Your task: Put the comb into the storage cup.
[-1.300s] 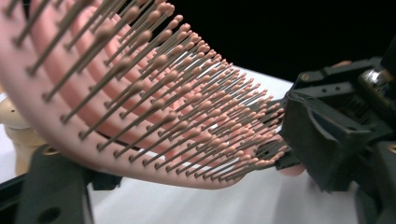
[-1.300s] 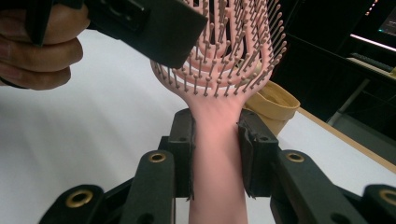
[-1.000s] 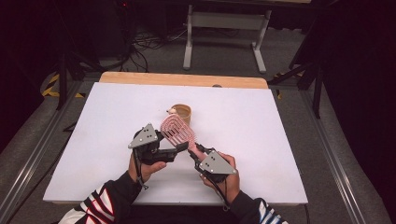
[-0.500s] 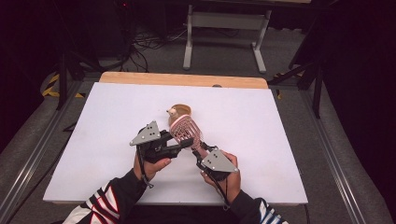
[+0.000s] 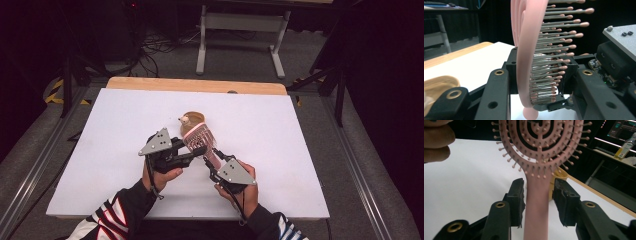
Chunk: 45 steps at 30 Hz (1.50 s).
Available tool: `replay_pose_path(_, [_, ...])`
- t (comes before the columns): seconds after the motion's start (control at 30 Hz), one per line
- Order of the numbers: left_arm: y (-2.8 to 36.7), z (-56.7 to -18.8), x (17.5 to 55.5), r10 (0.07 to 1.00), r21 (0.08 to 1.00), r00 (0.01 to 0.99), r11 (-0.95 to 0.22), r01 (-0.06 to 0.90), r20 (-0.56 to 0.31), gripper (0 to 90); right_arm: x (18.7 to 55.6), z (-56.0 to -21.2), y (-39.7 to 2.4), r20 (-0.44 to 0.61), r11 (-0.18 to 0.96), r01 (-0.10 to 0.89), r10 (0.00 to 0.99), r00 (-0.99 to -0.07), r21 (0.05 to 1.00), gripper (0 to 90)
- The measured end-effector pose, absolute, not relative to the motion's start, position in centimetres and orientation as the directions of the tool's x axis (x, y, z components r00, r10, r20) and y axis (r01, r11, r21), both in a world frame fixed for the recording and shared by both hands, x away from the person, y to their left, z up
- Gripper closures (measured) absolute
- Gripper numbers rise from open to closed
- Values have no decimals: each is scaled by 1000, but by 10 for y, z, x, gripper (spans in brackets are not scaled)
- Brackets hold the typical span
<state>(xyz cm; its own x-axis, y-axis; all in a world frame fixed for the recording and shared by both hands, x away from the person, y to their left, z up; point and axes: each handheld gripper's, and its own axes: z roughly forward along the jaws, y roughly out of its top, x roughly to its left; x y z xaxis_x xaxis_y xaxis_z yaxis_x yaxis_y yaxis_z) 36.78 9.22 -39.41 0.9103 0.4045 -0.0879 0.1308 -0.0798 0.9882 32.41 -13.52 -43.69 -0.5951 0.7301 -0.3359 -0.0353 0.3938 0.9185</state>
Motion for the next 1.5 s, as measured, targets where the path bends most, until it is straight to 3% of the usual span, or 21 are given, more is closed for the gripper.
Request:
replay_pose_path(0.67, [125, -394, 370, 452, 985, 891, -126, 120, -50, 630, 324, -424, -154, -323, 367, -73, 685, -653, 927, 410])
replay_pose_path(1.5, [140, -388, 373, 503, 985, 864, -133, 108, -26, 630, 325, -421, -183, -324, 375, -43, 731, -600, 926, 262])
